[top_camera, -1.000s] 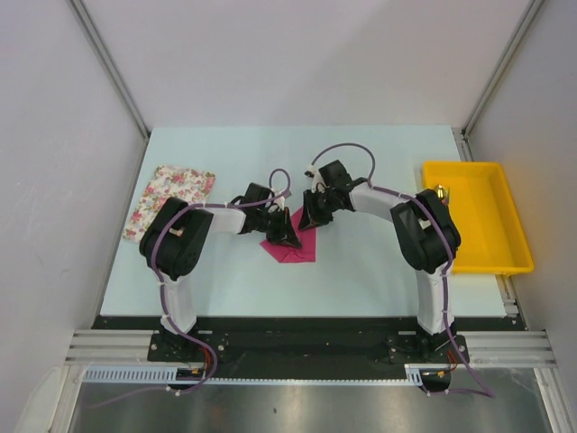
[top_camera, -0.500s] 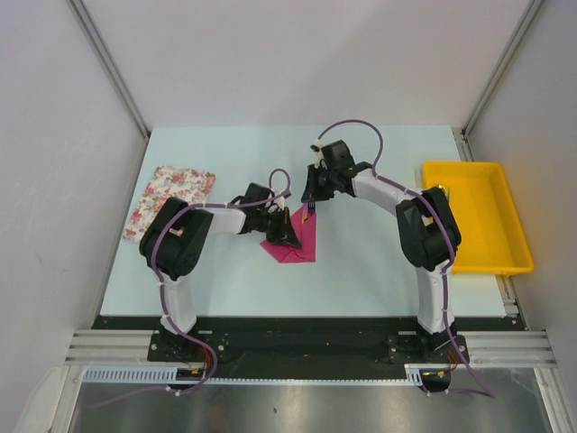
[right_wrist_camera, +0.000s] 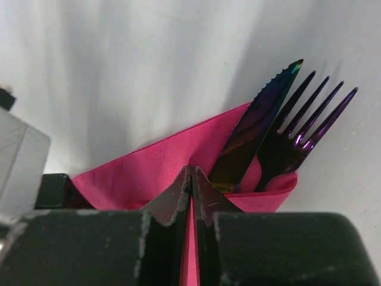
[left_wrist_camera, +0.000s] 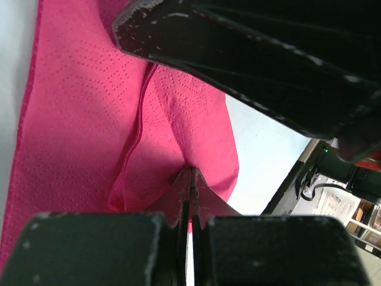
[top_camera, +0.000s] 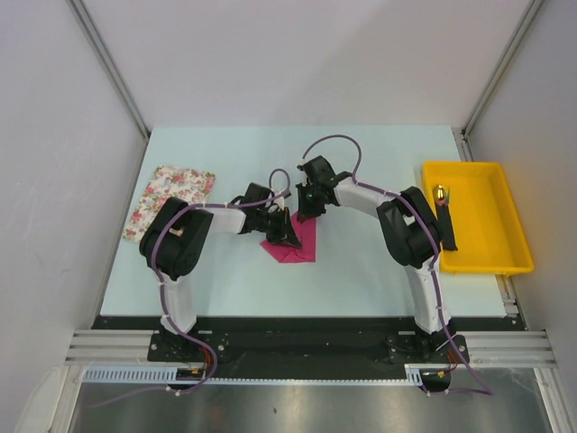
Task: Place the utensils on the paper napkin and roll it up
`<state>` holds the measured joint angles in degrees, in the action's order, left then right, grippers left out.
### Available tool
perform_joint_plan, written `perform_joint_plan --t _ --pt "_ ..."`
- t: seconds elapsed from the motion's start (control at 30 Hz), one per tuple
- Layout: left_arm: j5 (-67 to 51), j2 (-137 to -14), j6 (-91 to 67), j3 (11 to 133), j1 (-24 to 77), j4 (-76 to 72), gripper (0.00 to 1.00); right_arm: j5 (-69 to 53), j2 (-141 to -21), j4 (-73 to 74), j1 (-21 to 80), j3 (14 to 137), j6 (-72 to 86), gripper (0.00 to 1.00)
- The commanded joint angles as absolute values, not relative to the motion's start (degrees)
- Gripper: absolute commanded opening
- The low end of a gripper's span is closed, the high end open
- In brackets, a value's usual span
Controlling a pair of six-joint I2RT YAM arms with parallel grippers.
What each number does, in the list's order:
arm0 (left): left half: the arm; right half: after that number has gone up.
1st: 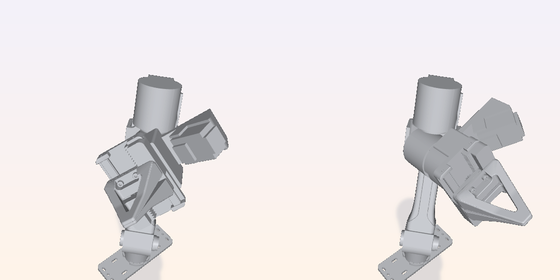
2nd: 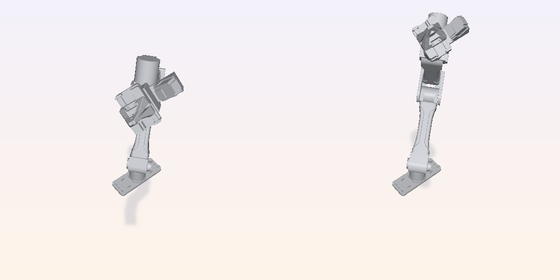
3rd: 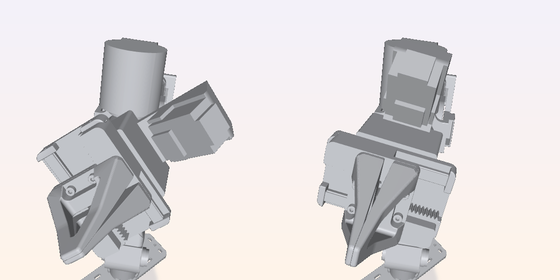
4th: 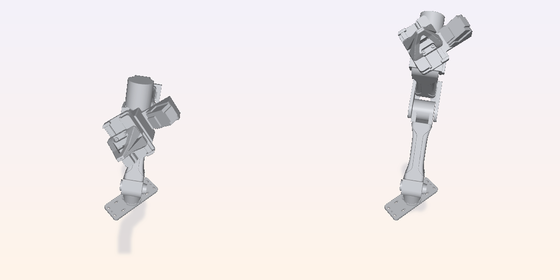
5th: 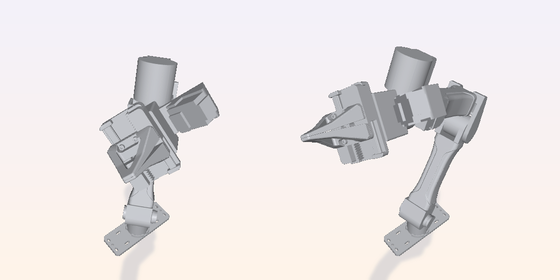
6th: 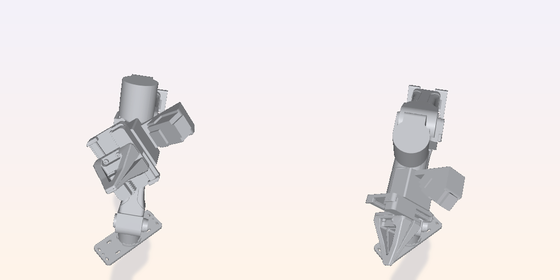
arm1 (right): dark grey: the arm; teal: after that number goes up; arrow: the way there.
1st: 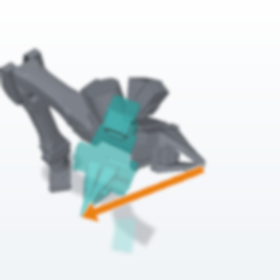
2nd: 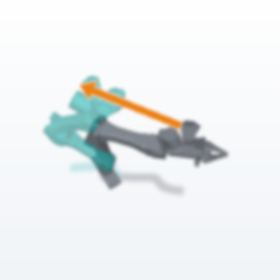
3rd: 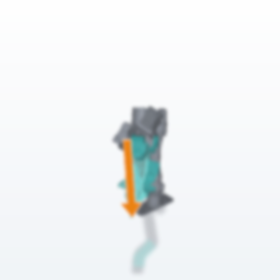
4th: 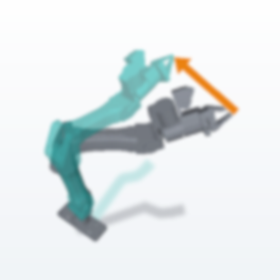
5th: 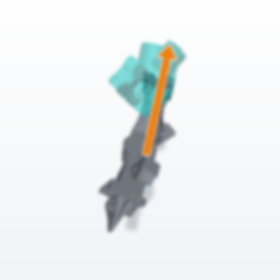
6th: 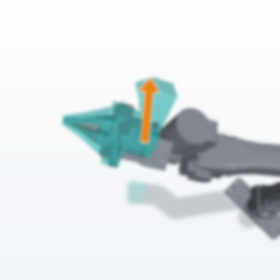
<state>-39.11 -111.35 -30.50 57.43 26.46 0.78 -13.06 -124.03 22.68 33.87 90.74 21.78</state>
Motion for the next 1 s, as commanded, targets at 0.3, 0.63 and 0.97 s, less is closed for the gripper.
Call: perform_joint_plan --t 0.3,0.63,0.97 --pt "-31.73 -112.32 -29.36 57.3 25.58 1.41 0.0 -5.19 -124.45 26.81 34.36 93.25 16.53 0.06" --pt "-32.08 -112.15 -29.27 57.04 25.49 1.06 0.0 -17.82 -119.11 24.26 33.49 94.04 17.13 0.23" --pt "-32.52 -111.97 -29.71 56.87 25.4 0.44 0.0 -24.0 -113.46 21.45 32.78 83.41 22.41 0.17"
